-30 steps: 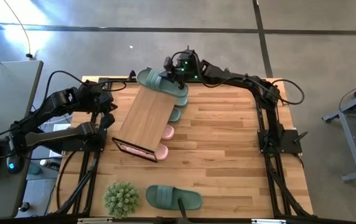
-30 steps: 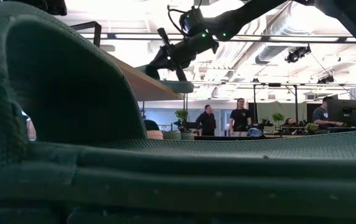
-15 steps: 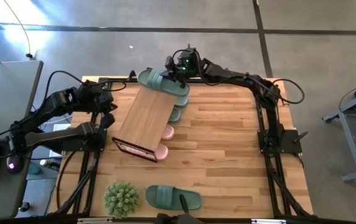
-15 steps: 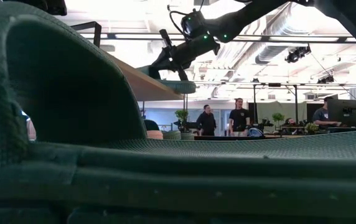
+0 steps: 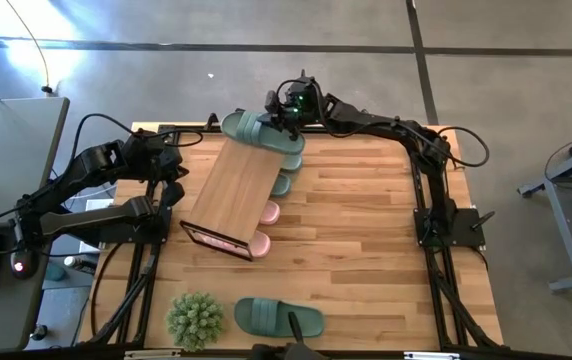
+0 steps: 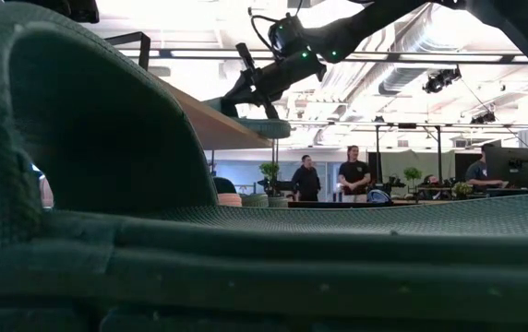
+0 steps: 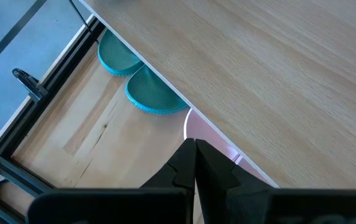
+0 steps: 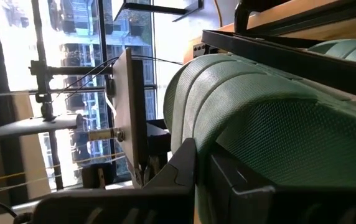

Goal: Pick and place slides into the shelf
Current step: Put the green slide on the shelf

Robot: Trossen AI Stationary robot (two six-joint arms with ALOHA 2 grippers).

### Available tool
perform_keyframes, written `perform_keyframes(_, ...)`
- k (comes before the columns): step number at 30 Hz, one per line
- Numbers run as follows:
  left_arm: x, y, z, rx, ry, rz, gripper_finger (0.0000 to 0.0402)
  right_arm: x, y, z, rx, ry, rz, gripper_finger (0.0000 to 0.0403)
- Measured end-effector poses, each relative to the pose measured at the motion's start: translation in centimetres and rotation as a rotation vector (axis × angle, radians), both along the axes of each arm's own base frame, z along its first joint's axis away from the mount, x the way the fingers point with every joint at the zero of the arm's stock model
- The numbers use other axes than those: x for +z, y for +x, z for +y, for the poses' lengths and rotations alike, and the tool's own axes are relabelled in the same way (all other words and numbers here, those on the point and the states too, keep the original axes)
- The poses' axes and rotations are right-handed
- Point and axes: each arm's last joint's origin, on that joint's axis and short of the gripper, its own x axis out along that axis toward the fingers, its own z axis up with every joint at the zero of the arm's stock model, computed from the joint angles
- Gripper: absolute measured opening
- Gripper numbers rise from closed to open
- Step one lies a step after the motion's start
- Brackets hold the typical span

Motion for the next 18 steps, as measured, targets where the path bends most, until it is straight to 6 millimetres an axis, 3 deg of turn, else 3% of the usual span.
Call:
perform_keyframes(6, 0.00, 0.00, 0.00, 0.000, 0.000, 0.000, 0.0001, 0.00, 0.00, -0.01, -0.001, -0.008, 0.002, 0.0006)
perform_keyframes(18, 0.01, -0.01, -0.01, 0.000, 0.000, -0.001, 0.0001, -0.54, 0.22, -0.26, -0.035, -0.017, 0.010, 0.0085)
